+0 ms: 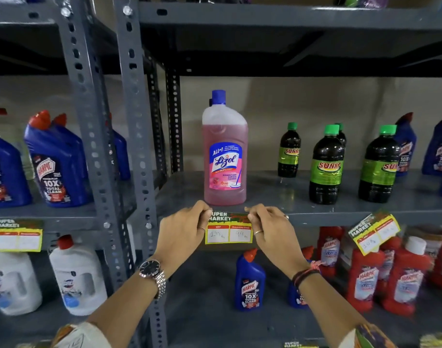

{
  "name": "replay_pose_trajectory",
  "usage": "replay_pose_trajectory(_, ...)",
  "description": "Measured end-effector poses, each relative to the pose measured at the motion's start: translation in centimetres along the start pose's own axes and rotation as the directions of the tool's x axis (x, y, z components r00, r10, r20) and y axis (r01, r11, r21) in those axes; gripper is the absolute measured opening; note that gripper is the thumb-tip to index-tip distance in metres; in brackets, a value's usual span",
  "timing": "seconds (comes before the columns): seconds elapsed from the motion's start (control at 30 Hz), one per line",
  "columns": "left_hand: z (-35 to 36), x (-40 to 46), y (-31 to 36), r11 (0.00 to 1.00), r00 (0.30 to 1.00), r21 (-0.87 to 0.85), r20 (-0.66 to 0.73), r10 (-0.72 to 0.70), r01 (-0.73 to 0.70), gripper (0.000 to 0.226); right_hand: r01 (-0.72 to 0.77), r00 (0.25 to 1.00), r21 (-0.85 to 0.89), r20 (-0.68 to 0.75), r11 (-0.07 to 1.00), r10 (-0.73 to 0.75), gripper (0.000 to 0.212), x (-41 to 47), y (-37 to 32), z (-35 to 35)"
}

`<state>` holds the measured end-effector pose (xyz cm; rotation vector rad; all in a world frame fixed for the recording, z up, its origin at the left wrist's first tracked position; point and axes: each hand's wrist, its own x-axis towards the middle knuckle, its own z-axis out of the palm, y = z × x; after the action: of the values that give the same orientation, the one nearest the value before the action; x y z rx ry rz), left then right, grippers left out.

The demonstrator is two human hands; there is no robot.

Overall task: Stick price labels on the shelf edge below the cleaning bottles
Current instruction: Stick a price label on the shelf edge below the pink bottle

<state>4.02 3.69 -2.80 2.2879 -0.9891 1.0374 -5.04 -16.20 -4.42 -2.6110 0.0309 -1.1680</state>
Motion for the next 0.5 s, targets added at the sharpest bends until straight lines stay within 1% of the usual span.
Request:
replay_pose_trajectory(0.13, 0.5, -1.2, -0.8, 0.991, 0.999, -0.131, 0.02, 0.041, -0.038, 0.009, 0.056, 0.998, 0.009, 0.032, 0.998, -0.056, 0.004, -0.3, 0.3, -0.4)
replay_pose_trajectory(0.27, 1.0, -2.1, -1.3, 0.986, 0.994, -0.129, 0.005, 0.108, -0.107, 0.012, 0.083, 0.993, -0.02, 0.08, 0.996, -0.082, 0.003, -0.5, 0.3, -0.7)
replay_pose_trajectory(0.37, 0.9, -1.7, -1.1, 0.985, 0.998, -0.161, -0.019, 0.062, -0.064, 0.008, 0.059, 0.997, 0.001, 0.049, 0.998, -0.059, 0.003, -0.3, 0.2, -0.6)
replay_pose_trajectory(0.5, 0.6, -0.9, -1.0, 0.993, 1.0, -0.119, -0.027, -0.007, 0.004, 0.008, 0.022, 1.0, 0.044, -0.011, 0.999, -0.021, 0.004, -0.1, 0.0, -0.3)
